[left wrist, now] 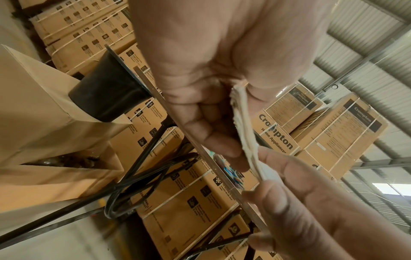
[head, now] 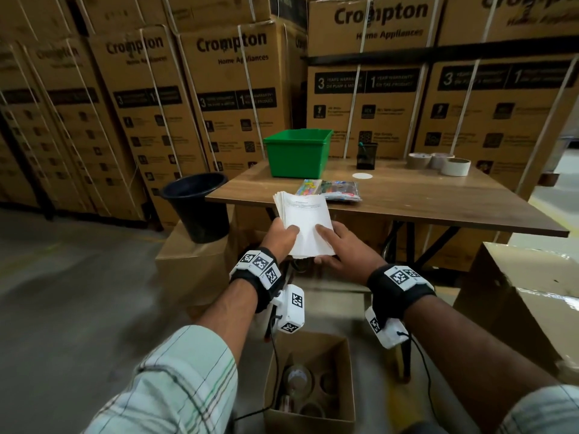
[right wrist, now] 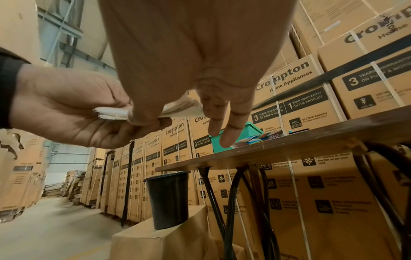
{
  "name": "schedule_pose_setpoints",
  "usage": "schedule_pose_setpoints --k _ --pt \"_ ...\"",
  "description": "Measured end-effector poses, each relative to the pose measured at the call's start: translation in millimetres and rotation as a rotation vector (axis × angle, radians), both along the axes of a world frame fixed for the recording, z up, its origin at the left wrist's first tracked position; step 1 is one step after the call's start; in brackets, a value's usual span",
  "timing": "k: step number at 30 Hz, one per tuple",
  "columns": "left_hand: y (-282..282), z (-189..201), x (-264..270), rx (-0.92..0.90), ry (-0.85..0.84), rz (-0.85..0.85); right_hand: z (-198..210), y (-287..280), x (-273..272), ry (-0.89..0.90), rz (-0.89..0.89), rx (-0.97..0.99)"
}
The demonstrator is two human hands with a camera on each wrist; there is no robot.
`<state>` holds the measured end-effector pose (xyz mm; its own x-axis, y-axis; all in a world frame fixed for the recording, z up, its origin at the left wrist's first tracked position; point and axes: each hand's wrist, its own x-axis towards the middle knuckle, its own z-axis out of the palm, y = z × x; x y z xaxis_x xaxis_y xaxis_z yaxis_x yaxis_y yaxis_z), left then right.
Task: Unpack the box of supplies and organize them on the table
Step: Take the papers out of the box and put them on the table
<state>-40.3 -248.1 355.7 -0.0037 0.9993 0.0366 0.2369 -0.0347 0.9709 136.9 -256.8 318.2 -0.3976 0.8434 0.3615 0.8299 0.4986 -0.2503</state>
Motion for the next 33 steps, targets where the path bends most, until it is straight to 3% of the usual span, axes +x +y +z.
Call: schedule_pose_setpoints --k 4,11,15,19,22,27,33 --pt "1 -7 3 0.004 0.049 0.0 4 -4 6 -0.084 0.002 0.035" --pt "5 -11 16 0.0 0.099 -0.076 3 -5 22 -0.181 -0.045 -0.114" --pt "8 -9 27 0.085 0.114 -0.009 19 -20 26 0.171 0.014 -0.149" --pt "14 -9 44 0.078 0.054 -0.029 25 -13 35 0.522 -0.277 -0.326" --pt "16 -12 57 0.104 0.037 -0.082 22 -7 47 0.743 -0.316 -0.457" --pt "22 -23 73 -0.018 0.054 -0.218 19 -5 74 0.842 -0.382 -0.403" --pt "37 -23 112 0.081 0.08 -0.207 10 9 111 0.941 -0.469 -0.319"
